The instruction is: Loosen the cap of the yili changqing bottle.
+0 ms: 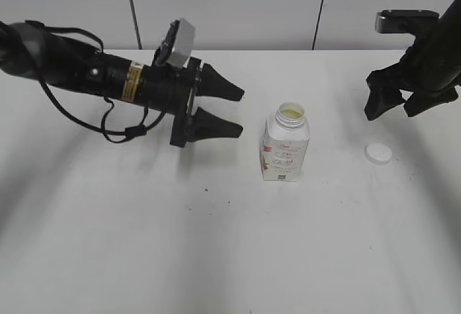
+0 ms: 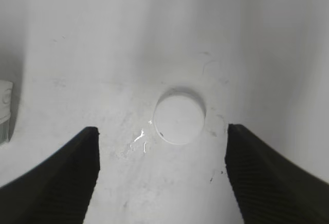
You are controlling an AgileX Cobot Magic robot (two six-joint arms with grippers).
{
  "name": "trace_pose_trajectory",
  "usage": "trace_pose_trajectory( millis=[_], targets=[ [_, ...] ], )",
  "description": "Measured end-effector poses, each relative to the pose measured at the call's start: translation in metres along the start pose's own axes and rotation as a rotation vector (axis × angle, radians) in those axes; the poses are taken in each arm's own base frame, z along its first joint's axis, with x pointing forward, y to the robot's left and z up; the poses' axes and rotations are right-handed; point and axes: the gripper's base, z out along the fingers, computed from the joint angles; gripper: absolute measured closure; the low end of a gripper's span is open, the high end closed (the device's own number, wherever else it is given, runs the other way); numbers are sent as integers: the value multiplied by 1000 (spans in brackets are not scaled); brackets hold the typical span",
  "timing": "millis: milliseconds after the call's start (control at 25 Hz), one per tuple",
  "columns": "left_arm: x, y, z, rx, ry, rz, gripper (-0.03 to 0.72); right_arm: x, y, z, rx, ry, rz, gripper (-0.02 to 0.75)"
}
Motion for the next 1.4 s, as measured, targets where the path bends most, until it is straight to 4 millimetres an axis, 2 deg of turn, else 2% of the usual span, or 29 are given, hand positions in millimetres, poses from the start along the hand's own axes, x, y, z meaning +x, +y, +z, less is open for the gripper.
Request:
trace_pose_trajectory(
  millis=[160, 360, 480, 600, 720, 760, 800, 1000, 1120, 1280, 1400],
  targets=[
    [-32, 12, -24, -138, 55, -18, 185, -2, 1, -9, 3, -26, -24, 142],
    [-83, 24, -57, -388, 117, -63, 291, -10, 3, -24, 10, -78, -37, 142],
    [-107, 31, -78, -580, 143, -122, 317, -14, 4, -33, 14, -107, -42, 142],
    [-123, 37, -99, -782, 149, -202, 323, -19, 5, -42, 15, -127, -55, 142],
    [-139, 39, -119, -959, 162, -203, 325, -23, 6, -51, 15, -141, -65, 142],
    [-139, 39, -119, -959, 162, -203, 325, -25, 6, -54, 16, -144, -69, 142],
    [-148, 40, -135, -1093, 183, -189, 326, -27, 6, -57, 18, -148, -74, 142],
    [-152, 43, -174, -1474, 292, -180, 331, -35, 8, -72, 17, -160, -88, 143],
    [-149, 41, -188, -1609, 390, -172, 333, -37, 9, -76, 14, -156, -92, 142],
    [-144, 31, -197, -1640, 530, -269, 333, -39, 9, -82, 15, -159, -98, 142],
    [-136, 23, -195, -1559, 649, -364, 333, -42, 9, -85, 25, -169, -105, 142]
  ],
)
